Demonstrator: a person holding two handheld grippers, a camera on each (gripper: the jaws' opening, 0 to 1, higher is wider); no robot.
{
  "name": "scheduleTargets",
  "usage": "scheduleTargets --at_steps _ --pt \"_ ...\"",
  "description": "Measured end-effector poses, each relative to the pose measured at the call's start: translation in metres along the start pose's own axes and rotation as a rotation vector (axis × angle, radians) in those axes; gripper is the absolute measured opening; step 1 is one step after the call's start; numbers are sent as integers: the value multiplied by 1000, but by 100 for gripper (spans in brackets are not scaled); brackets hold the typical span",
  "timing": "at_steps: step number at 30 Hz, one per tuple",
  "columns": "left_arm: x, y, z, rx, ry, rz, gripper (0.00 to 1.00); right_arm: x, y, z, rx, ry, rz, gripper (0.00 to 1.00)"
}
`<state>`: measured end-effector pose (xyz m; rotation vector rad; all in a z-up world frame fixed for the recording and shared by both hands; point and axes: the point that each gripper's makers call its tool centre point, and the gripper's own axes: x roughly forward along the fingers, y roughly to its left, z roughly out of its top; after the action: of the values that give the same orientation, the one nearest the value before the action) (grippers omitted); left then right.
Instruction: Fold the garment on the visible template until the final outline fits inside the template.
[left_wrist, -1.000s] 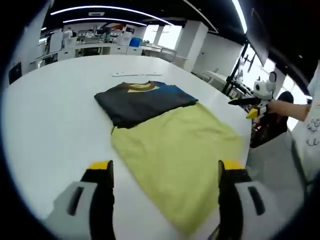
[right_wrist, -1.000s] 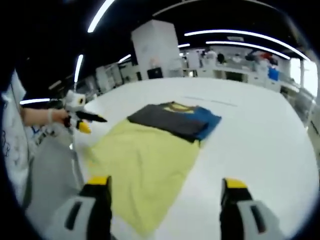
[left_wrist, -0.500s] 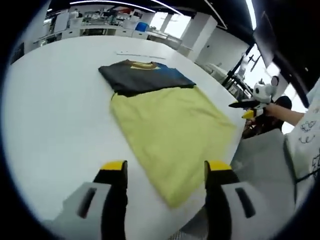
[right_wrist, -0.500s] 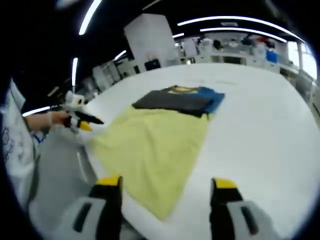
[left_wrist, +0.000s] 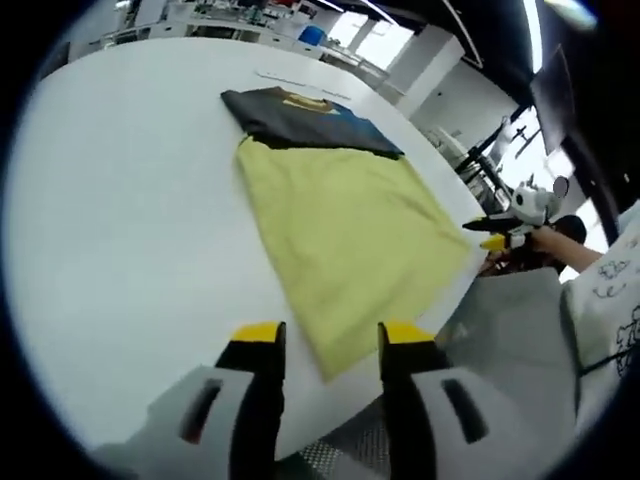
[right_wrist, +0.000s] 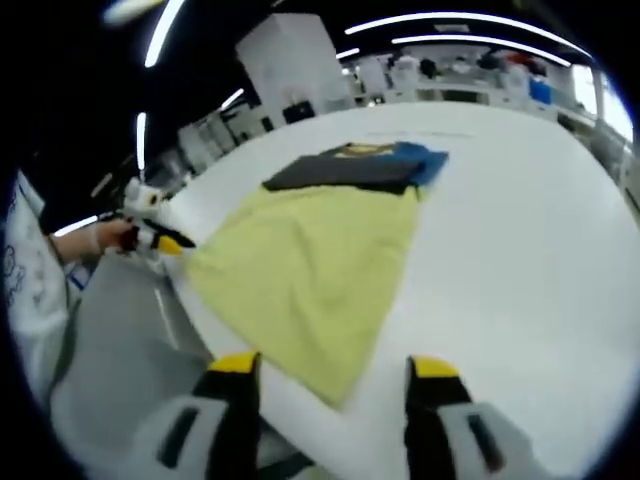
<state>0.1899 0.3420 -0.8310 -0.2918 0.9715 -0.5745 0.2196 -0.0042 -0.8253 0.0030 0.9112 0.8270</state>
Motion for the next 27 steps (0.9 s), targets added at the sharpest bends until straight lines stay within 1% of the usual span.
scheduleTargets --at_steps 2,4,5,9,11,15,16,17,19,21,23,25,27 --pt "-2 -1 -5 -5 13 4 31 0 -1 -4 4 15 4 46" --pt "-2 0 -10 -20 26 4 30 1 -1 -8 9 24 9 43" --pt "0 3 -11 -34 21 6 28 1 -1 -10 20 31 8 40" --pt "-1 -1 -13 -52 18 9 25 3 1 -15 56 48 7 27" --pt "-2 -3 -15 -67 24 3 23 4 3 -16 74 52 8 25" --pt "-1 -4 -16 -95 18 -5 19 6 3 -13 130 35 19 21" --pt "0 -4 -15 -117 13 -6 18 6 4 -14 157 39 25 20" --pt "0 -5 -14 -141 12 -9 17 6 -1 -13 181 39 32 18" --pt "2 0 -14 -178 10 -14 14 6 -3 -14 193 35 38 16" --pt "1 -2 -16 -228 13 -20 10 7 -6 -13 220 25 36 12" --pt "1 0 -17 -239 9 -26 7 8 -10 -15 260 26 27 7" --pt "1 -1 -17 -251 9 -22 4 9 -10 -19 284 42 31 1" --pt "2 1 -20 -254 20 -16 0 10 -11 -22 291 54 29 0"
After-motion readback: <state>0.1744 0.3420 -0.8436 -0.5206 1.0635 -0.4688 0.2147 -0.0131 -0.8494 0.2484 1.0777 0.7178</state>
